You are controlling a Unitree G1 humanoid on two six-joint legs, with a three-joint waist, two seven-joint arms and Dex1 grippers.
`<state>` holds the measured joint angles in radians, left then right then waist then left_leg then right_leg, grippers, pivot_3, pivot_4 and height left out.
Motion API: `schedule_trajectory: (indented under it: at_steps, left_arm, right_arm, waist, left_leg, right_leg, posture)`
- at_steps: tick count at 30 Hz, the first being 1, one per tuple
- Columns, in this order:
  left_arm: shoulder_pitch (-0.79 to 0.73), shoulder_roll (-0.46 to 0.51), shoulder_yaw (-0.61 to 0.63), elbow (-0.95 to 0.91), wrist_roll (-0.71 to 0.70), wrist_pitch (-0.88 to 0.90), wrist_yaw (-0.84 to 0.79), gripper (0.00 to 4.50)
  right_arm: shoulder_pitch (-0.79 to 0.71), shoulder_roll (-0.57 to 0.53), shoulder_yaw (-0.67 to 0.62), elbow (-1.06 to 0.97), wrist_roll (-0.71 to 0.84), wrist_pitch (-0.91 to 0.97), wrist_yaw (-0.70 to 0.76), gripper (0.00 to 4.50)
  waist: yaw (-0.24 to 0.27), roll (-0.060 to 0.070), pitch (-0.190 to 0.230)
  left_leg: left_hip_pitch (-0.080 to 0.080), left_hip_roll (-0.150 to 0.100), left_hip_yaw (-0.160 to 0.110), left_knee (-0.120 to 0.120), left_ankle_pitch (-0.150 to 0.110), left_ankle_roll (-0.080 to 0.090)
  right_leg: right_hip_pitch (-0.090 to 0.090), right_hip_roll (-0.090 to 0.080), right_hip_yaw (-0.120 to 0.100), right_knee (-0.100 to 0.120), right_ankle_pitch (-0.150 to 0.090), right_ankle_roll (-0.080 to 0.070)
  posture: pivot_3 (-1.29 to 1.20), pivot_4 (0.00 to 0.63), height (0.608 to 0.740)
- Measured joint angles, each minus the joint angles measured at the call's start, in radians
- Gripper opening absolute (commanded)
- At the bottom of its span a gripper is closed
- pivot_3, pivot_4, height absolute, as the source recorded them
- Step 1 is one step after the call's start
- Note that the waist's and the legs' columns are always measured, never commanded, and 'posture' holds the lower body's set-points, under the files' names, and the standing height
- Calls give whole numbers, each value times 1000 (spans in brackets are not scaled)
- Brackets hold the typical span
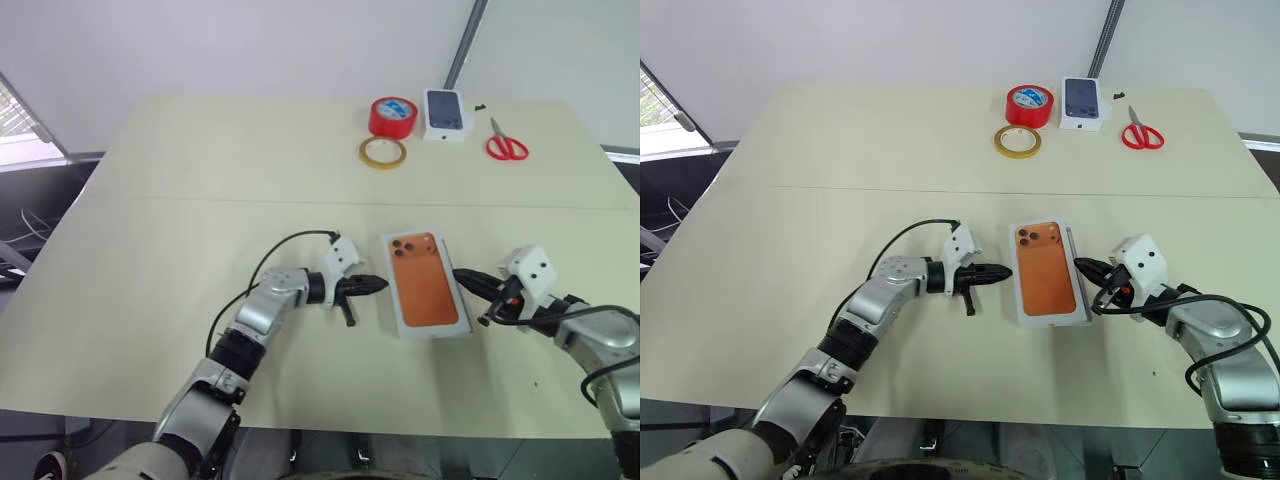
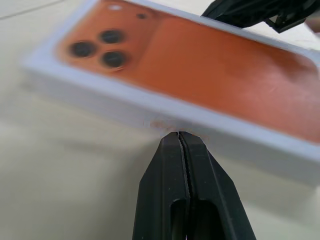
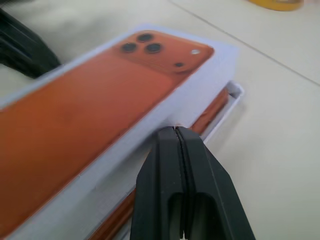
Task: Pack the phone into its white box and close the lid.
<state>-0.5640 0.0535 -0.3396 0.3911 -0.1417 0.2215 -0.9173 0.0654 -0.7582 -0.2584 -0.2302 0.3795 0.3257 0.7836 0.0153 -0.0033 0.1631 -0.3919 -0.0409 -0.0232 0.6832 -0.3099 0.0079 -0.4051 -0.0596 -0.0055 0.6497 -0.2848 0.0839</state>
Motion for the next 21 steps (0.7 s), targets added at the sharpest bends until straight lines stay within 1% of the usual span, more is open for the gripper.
schedule_trajectory:
  at_steps: [3, 6, 13, 21]
  left_arm:
    - [-5, -21, 2, 20, 3, -10, 6, 0]
    - [-8, -35, 0, 22, 3, -10, 6, 0]
    - [-13, -36, -1, 20, 3, -10, 1, 0]
    - [-33, -50, 3, 19, 1, -9, 8, 0]
  right_arm:
    - [5, -6, -23, -15, 11, 11, 12, 17]
    - [7, -5, -20, -28, 16, 17, 17, 17]
    - [13, -3, -19, -30, -7, 16, 11, 17]
    - [31, -4, 22, -16, -63, -14, 11, 17]
  waist:
    - [-2, 0, 0]
    - [-2, 0, 0]
    - [-1, 0, 0]
    - [-1, 0, 0]
  left_leg:
    - [1, 0, 0, 0, 0, 0]
    - [0, 0, 0, 0, 0, 0]
    - [0, 0, 0, 0, 0, 0]
    - [0, 0, 0, 0, 0, 0]
  right_leg:
    - [0, 0, 0, 1, 0, 0]
    - [0, 0, 0, 0, 0, 0]
    - [0, 0, 0, 0, 0, 0]
    - [0, 0, 0, 0, 0, 0]
  posture:
    - [0, 150, 740]
    - [0, 150, 740]
    - [0, 150, 740]
    - [0, 150, 740]
